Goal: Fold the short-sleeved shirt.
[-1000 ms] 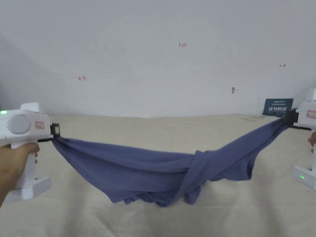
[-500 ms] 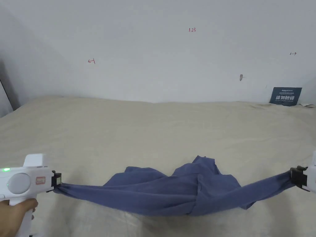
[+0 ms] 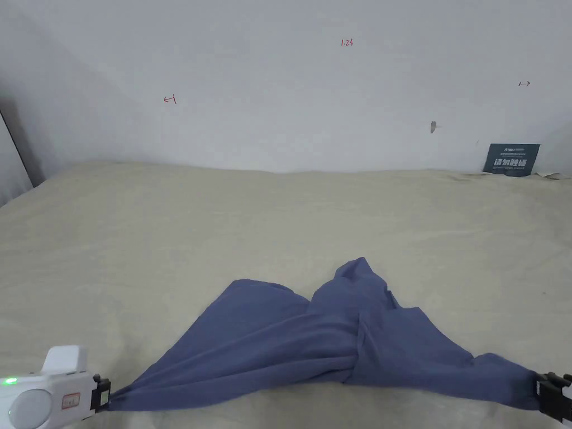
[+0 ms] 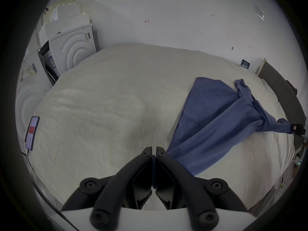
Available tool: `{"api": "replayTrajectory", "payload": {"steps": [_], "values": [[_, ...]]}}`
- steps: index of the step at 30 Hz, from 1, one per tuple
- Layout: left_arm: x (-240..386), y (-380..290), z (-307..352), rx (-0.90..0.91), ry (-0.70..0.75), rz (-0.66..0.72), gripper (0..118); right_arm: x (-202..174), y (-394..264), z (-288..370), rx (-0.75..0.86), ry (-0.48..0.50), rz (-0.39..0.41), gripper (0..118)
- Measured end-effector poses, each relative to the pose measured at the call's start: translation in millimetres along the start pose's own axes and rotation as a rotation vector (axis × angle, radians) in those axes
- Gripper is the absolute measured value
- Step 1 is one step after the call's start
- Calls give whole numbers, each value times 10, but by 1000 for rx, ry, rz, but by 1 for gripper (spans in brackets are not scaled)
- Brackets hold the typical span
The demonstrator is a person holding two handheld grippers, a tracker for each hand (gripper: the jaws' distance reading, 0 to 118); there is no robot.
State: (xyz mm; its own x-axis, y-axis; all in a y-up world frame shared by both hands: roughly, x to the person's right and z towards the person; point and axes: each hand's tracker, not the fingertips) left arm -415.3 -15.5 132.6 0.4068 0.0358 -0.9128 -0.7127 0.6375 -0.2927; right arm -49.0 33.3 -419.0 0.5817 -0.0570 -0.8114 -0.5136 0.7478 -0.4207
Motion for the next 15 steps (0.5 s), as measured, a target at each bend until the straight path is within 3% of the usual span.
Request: {"api": "replayTrajectory", "payload": {"steps": [9, 15], "values": [[-77, -420, 338, -50, 3, -24, 0, 73, -560, 211, -85, -14, 66, 6], [-194, -766, 456, -101, 16, -25, 0, 157, -1024, 304, -157, -14, 68, 6]]}}
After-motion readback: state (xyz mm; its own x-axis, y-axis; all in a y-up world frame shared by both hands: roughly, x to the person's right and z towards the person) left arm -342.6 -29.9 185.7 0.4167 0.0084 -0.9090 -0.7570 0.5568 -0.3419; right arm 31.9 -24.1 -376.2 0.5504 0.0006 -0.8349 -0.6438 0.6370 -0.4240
